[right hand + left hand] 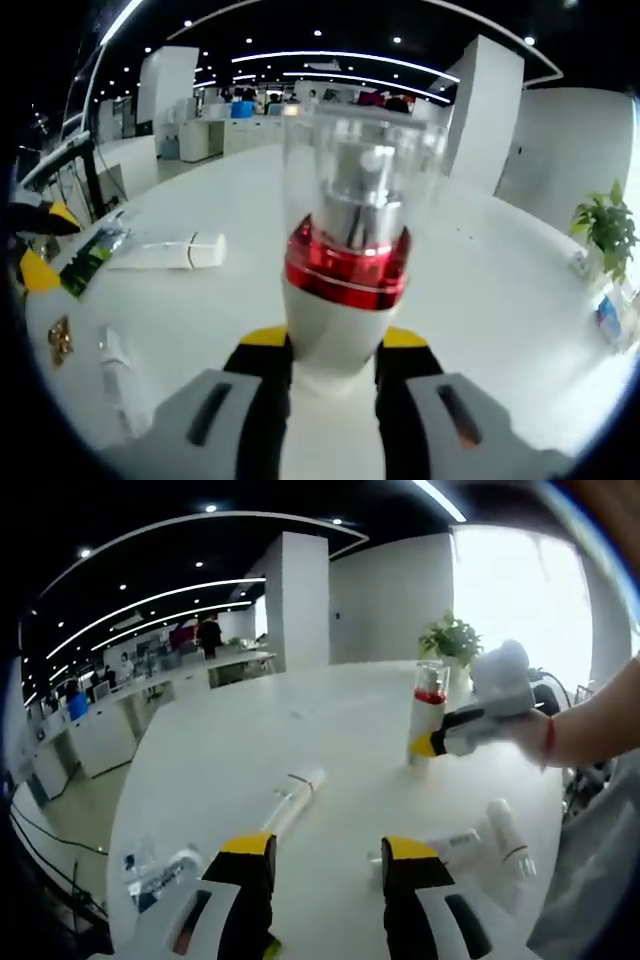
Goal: Arrange the skincare products in the storage area until every visible bottle or jar stands upright without overlapping.
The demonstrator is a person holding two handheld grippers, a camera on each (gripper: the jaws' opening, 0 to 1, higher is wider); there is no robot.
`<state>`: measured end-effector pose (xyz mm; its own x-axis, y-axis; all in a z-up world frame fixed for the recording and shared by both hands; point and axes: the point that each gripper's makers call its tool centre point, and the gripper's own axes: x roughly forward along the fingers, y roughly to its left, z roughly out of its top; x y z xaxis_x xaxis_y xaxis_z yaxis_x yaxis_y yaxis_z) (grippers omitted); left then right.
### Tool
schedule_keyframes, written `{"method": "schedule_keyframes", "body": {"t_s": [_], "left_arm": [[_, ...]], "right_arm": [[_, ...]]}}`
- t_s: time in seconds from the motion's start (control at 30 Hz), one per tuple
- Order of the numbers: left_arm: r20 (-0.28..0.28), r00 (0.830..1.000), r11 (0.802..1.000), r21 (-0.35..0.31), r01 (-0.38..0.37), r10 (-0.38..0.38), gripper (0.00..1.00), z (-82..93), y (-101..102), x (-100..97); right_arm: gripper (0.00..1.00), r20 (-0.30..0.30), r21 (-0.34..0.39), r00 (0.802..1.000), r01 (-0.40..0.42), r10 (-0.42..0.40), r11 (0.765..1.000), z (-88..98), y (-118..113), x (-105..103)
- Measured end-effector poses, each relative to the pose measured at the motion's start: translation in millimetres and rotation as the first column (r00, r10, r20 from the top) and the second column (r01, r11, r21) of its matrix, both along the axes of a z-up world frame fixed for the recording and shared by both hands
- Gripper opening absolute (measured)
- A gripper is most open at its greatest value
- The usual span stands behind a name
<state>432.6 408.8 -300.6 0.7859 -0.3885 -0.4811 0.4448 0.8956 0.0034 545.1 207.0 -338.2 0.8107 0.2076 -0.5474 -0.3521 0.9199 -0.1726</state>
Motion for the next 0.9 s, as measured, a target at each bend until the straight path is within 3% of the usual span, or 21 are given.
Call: {"method": "schedule_keyframes", "body": {"t_s": [0.13,0.63,0.9], "left_arm": [[-0.009,1.0,1.0,0.006,0.004,-0.004,0.44,-2.5,-0.4,-0.4],[-0.007,1.0,1.0,0.02,0.001,0.0,0.44,-2.5,2.4,0.7],[-0.02,1.0,0.999,0.033,0.007,-0.006,0.44,-6.6,1.6,-0.3]], "right_arm": [[0.31,0.0,0.016,0.998,0.057,-0.057,0.998,0.1,-3.4,-0.1],[0.31,-0.011,0.01,1.0,0.008,-0.008,1.0,-0.9,-1.3,-3.5],[0.32,-0.029,0.041,1.0,0.006,-0.005,0.999,-1.2,-0.7,-3.7]]}}
